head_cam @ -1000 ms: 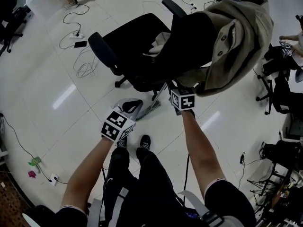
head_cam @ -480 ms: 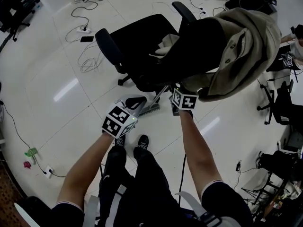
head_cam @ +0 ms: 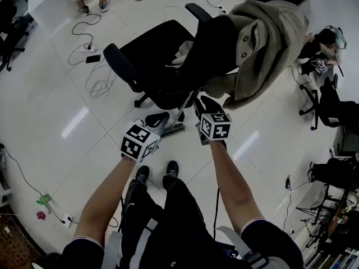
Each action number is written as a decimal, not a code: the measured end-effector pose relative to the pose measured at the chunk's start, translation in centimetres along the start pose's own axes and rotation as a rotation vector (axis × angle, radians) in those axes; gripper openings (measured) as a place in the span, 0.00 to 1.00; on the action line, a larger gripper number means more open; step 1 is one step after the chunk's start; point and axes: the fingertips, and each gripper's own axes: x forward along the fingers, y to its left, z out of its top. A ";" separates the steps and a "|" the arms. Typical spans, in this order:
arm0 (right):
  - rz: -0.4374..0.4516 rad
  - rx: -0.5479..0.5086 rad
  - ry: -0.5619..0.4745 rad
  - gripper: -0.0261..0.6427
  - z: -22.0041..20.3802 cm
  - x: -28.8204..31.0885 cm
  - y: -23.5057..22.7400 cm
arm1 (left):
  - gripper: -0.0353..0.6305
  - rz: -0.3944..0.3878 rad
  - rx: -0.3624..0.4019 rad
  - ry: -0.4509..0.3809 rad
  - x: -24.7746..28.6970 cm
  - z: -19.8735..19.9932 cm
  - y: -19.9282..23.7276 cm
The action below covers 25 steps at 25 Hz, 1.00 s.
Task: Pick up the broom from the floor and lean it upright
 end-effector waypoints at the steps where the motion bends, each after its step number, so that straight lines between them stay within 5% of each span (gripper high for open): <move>1: -0.014 0.001 -0.019 0.19 0.5 -0.9 0.6 | 0.05 -0.020 0.007 -0.001 -0.1 0.2 -0.3; 14: -0.133 0.027 -0.262 0.04 6.2 -14.0 8.8 | 0.05 -0.271 0.140 -0.055 -4.8 3.8 -6.2; 25: -0.160 0.041 -0.355 0.04 6.5 -22.0 15.2 | 0.05 -0.437 0.191 -0.141 -10.7 6.9 -12.6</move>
